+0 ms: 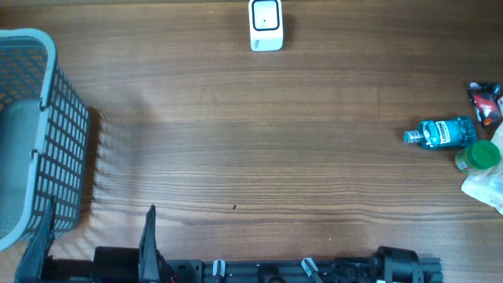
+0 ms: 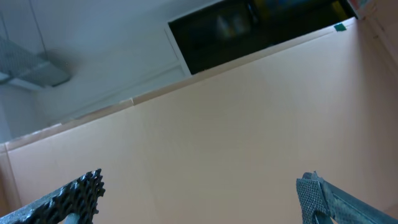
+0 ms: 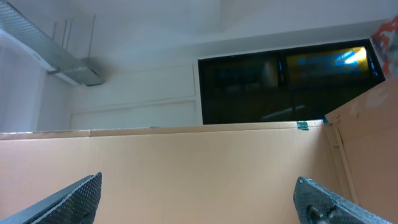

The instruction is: Scan the item barcode

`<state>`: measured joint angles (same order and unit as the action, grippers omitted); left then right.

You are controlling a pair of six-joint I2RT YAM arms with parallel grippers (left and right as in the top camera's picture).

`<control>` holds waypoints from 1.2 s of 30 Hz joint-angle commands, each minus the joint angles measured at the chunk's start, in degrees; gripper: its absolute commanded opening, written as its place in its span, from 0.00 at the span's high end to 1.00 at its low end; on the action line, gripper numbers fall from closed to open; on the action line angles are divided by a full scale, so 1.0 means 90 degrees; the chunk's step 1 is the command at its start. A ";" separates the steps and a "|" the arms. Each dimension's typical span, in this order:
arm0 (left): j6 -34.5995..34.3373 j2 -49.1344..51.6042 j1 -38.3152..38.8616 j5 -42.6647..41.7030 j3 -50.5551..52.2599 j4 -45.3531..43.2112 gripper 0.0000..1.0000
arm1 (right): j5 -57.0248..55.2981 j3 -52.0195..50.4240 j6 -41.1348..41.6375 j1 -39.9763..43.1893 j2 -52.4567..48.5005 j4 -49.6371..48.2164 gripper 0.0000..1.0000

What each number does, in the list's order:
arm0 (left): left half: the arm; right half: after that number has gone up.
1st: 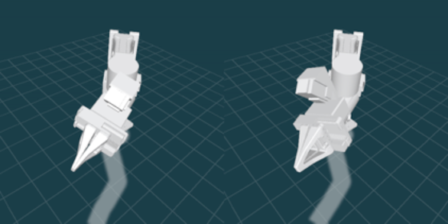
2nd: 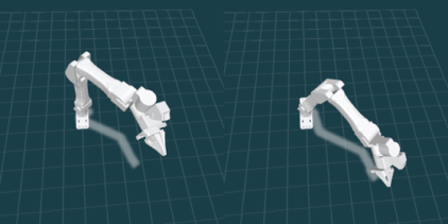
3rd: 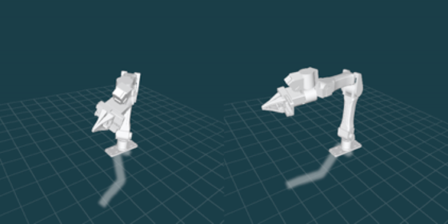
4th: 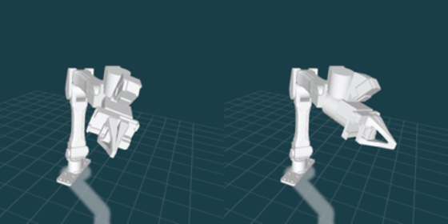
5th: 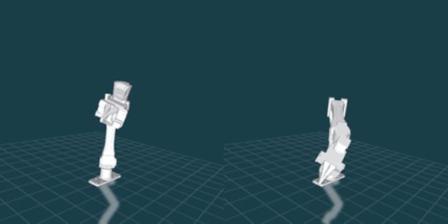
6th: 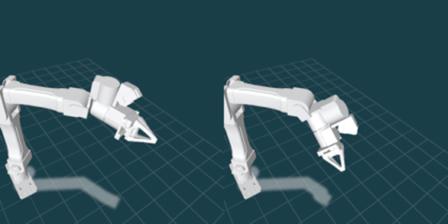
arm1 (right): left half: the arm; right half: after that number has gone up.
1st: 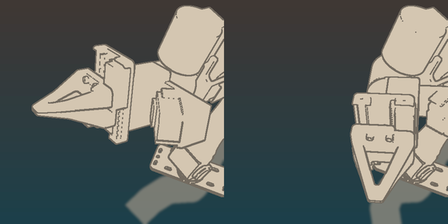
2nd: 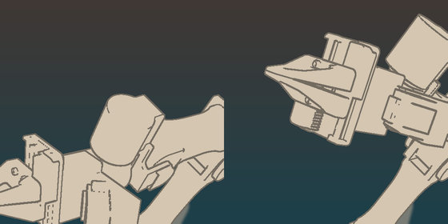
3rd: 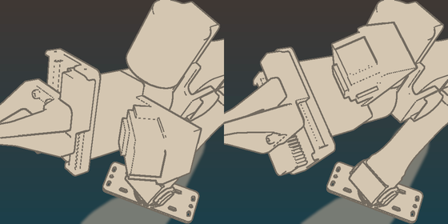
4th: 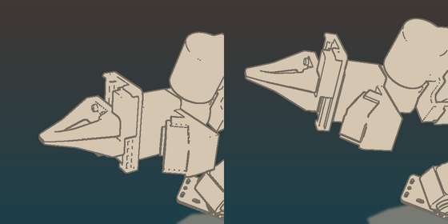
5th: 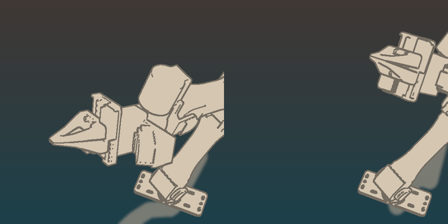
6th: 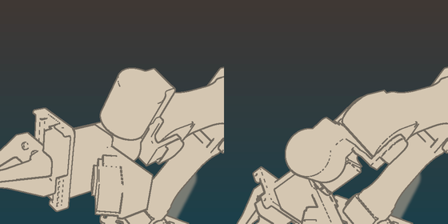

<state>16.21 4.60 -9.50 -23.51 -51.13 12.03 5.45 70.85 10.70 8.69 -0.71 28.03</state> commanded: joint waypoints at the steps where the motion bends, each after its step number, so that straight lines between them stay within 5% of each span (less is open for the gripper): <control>1: -0.0002 -0.0486 0.0002 -0.0080 0.0073 -0.0070 0.00 | -0.0104 -0.0029 0.0168 -0.0029 0.0044 -0.0041 0.00; 13: -0.0015 -0.0483 0.0015 -0.0131 0.0080 -0.0194 0.00 | -0.0100 -0.0495 0.0736 -0.0029 0.0044 -0.0884 0.00; 18: -0.0136 -0.0483 0.0032 -0.0182 0.0080 -0.0406 0.00 | 0.0240 -0.1593 0.0903 0.0034 0.0044 -0.1501 0.00; 23: -0.0709 -0.0483 0.0032 -0.0172 0.0080 -0.0415 0.00 | 0.0231 -0.2744 0.2671 0.0049 0.0044 -0.1885 0.00; 36: -0.1236 -0.0474 0.0032 -0.0170 0.0299 -0.0228 0.00 | 0.1035 -0.5343 0.2645 0.0049 0.0036 -0.2596 0.00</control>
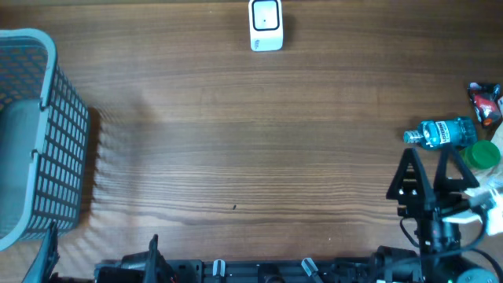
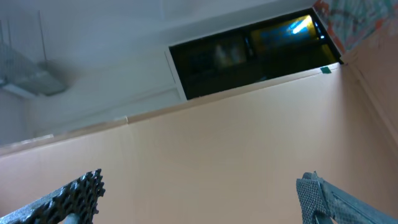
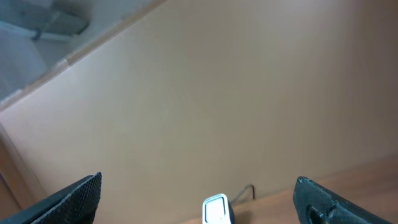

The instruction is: Scan the item barcode

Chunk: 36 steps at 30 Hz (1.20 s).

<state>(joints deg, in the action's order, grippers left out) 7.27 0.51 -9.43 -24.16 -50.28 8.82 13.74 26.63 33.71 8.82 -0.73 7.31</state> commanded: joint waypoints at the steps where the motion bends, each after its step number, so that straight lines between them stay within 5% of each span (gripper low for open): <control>1: -0.0245 -0.0019 0.0024 -0.0100 0.0284 0.0170 0.00 | -0.0066 -0.0619 0.0087 0.0034 0.0039 -0.0418 0.00; 8: -0.0240 -0.0019 0.0024 -0.0100 0.0576 0.0265 0.00 | -0.0831 -0.2251 0.0112 0.0034 0.0039 -0.1892 0.00; 15: -0.0189 -0.0019 0.0024 -0.0092 0.0576 0.0590 0.00 | -0.0959 -0.2820 0.0279 0.0034 0.0039 -0.1855 0.00; 20: -0.0189 -0.0019 0.0024 -0.0095 0.0576 0.0597 0.00 | -0.1219 -0.2929 0.0274 0.0034 0.0034 -0.0821 0.00; 36: -0.0192 -0.0019 0.0024 0.0002 0.0576 0.0845 0.00 | -0.1192 -0.2926 0.0442 -0.0022 0.0063 -0.0826 0.00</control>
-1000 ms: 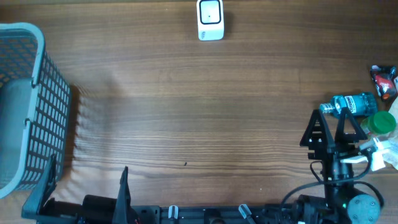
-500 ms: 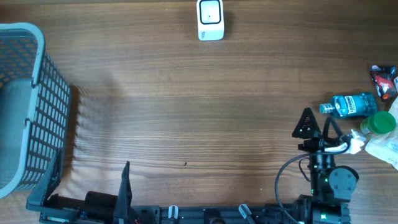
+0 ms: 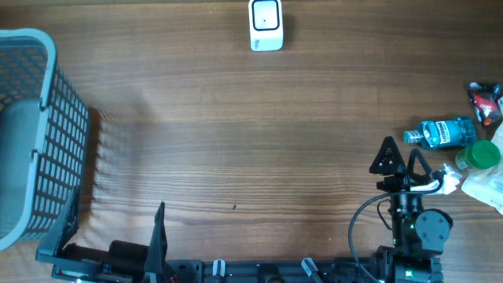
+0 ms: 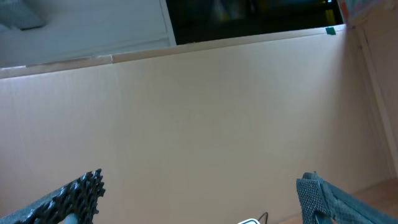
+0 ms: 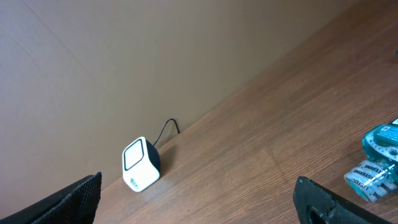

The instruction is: Scan the item barcode

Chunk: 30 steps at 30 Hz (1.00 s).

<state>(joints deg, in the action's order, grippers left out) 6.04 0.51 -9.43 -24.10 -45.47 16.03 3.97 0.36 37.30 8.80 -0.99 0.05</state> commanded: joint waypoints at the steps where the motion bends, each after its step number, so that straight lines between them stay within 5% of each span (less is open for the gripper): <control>1: -0.0056 -0.0019 0.0024 -0.0007 0.0041 0.0044 0.00 | -0.0109 -0.0007 0.0046 -0.0015 0.0087 -0.0017 0.00; 8: -0.0063 -0.0019 0.0024 -0.0090 0.0041 0.0308 0.00 | -0.0107 -0.0007 0.0044 -0.0012 0.0063 -0.0017 0.00; 11: -0.0049 -0.0019 0.0024 -0.1319 0.0041 0.0690 0.00 | -0.0109 -0.0007 0.0044 -0.0012 0.0063 -0.0017 0.00; 13: 0.0136 -0.0019 0.0024 -0.1287 0.0041 0.0770 0.00 | -0.0107 -0.0007 0.0044 -0.0012 0.0063 -0.0017 0.00; 19: 0.0141 -0.0015 0.0024 -0.1129 0.0457 0.2351 0.00 | -0.0107 -0.0007 0.0041 -0.0012 0.0063 -0.0017 0.00; 26: -0.0408 -0.0017 0.0100 -0.0860 0.3296 -0.1192 0.00 | -0.0107 -0.0007 0.0044 -0.0012 0.0063 -0.0017 0.00; 30: -0.0967 -0.0017 0.0631 0.0561 0.4206 -0.1853 0.00 | -0.0109 -0.0007 0.0046 -0.0012 0.0051 -0.0017 0.00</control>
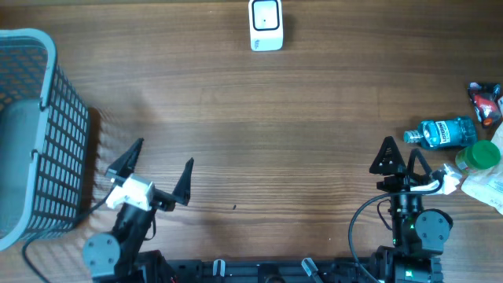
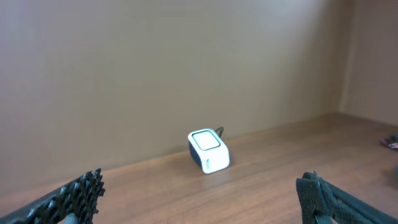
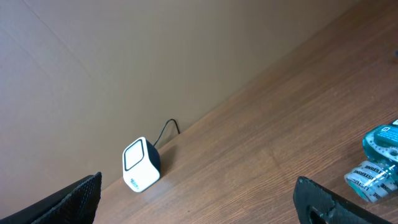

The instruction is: Scan the item barcode

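The white barcode scanner [image 1: 266,25] stands at the far edge of the table, also seen as a scanner [image 2: 209,150] in the left wrist view and a scanner [image 3: 141,164] in the right wrist view. A blue mouthwash bottle [image 1: 442,132] lies on its side at the right; its bottle [image 3: 379,158] end shows in the right wrist view. My right gripper [image 1: 401,159] is open and empty, just left of and nearer than the bottle. My left gripper [image 1: 157,167] is open and empty at the near left.
A grey-blue mesh basket [image 1: 67,134] stands at the left edge, close to the left gripper. At the right edge lie a green-lidded jar [image 1: 478,155], a red packet [image 1: 486,101] and a white bag [image 1: 487,187].
My left arm was low at the table's near edge and now stands out over the table beside the basket. Its camera now shows the scanner. The right arm has not moved.
Both arms sat folded at the near edge with their cameras facing the wall and ceiling. Then the right gripper was out beside the green-lidded jar, open, then a little further left with the scanner in view. Now the left gripper is out too, open.
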`<state>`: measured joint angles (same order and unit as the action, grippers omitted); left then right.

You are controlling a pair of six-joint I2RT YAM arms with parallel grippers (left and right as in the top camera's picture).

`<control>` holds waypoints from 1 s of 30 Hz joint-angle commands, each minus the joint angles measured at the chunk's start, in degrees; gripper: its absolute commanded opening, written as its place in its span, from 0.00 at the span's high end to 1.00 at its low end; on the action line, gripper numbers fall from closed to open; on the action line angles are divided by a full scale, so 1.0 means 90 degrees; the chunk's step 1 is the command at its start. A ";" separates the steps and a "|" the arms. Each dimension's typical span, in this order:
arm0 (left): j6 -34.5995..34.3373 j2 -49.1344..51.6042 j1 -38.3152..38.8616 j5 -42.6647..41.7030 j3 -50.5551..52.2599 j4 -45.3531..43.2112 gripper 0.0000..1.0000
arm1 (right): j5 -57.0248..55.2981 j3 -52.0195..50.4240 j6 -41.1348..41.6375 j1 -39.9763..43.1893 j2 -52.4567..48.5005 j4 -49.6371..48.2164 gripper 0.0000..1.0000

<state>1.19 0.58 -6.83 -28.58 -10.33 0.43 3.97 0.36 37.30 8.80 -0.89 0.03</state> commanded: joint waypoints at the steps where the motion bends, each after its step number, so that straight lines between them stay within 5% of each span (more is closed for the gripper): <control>1: -0.0427 -0.0024 0.0532 0.1625 0.0386 -0.0114 0.00 | -0.0107 -0.0007 0.0044 -0.0012 0.0039 -0.0015 0.00; 5: -0.0420 -0.0041 0.0690 0.2710 0.0767 -0.0141 0.00 | -0.0107 -0.0007 0.0044 -0.0012 0.0039 -0.0015 0.00; 30: -0.0532 -0.0041 0.0670 0.2905 0.1112 0.0454 0.00 | -0.0109 -0.0007 0.0044 -0.0012 0.0039 -0.0015 0.00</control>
<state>-1.74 0.56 -1.02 -2.83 -0.45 3.81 3.97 0.36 37.30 8.80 -0.89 0.03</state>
